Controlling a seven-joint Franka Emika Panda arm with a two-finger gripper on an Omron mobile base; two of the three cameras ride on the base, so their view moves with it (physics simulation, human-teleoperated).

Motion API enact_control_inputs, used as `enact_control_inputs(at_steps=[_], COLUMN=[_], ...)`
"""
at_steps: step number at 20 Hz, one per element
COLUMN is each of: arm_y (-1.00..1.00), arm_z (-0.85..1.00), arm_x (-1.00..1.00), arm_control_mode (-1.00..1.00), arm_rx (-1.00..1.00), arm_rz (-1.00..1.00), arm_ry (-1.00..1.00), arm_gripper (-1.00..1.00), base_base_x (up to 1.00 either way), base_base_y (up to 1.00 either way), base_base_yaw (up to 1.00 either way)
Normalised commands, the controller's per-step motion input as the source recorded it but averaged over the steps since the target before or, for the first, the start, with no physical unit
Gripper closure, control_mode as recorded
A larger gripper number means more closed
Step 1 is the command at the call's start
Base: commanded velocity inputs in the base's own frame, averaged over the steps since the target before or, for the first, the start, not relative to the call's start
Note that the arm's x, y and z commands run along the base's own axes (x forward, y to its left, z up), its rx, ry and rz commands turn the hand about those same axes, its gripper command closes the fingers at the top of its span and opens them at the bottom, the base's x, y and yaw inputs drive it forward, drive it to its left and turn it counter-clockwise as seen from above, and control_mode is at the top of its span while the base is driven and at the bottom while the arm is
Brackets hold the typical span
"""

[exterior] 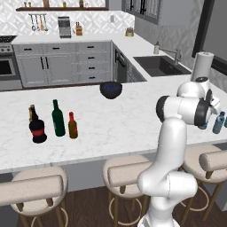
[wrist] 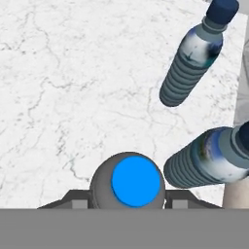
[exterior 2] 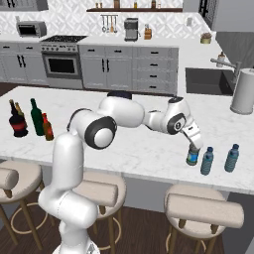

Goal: Move the plastic bottles in the middle to the plastics group, and the glass bottles in the middle to the glass group.

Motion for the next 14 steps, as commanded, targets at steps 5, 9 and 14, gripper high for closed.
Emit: enact_control_inputs(at_steps=[5,9,14], arm_y=[0.00,0.00,0.00], arm_z=[0.00,0.12,0.41], arm_x=[-0.04,0.00,-0.11], arm_control_mode=[-1.00,-1.00,-1.00], arm_rx=[0.00,0.00,0.00], arm_rz=[0.00,0.00,0.00], arm_ry=[-0.04,0.00,-0.08], arm_gripper=[-1.00,-1.00,-1.00], base_base_x=[0.00,0.00,0.00], base_base_y=[0.00,0.00,0.00], base_base_yaw=[0.00,0.00,0.00])
